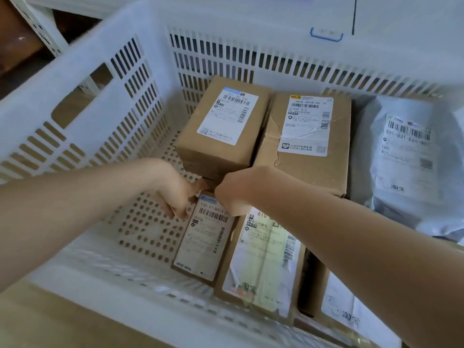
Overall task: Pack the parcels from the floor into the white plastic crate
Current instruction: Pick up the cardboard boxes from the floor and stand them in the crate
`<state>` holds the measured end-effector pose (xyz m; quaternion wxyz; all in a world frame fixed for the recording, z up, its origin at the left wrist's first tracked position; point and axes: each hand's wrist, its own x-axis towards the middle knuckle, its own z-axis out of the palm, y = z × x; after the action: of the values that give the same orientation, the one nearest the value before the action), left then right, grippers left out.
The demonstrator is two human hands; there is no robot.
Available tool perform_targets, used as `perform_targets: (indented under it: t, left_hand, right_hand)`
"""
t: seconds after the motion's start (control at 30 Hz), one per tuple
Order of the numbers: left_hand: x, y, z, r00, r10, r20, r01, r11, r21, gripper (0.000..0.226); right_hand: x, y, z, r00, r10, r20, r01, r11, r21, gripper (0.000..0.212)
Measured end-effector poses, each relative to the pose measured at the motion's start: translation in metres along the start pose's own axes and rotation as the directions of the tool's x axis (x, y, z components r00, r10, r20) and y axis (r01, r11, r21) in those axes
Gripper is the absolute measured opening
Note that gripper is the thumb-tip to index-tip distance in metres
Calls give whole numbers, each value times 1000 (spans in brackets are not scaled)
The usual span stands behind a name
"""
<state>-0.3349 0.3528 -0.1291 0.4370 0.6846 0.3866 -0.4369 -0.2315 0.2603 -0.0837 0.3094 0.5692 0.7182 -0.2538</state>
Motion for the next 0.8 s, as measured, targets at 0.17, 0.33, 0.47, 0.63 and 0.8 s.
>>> perform_targets:
  t: [0.17,0.33,0.47,0.63,0.8]
  left_hand:
    - [11,7,1,997,-68,-34,73,979,191,90]
    - [-9,5,-9,986,-136,-98,152,973,174,89]
    - [-34,13,-4,964,-166,-210,230,915,331,61]
    - [-63,37,22,901,-16,-434,202,899,387,43]
    - [-91,73,46,774,138,-618,166,898,409,18]
  right_hand:
    - [-8,3,4,999,18,-29,-18,1000,8,23]
    - [-40,14,10,981,-31,-190,60,987,148,34]
    - [-70,18,17,942,10,-335,72,970,231,35]
    - [-117,28,30,908,134,-397,-24,963,269,37]
    - [-182,42,53,821,310,-479,-153,929,337,32]
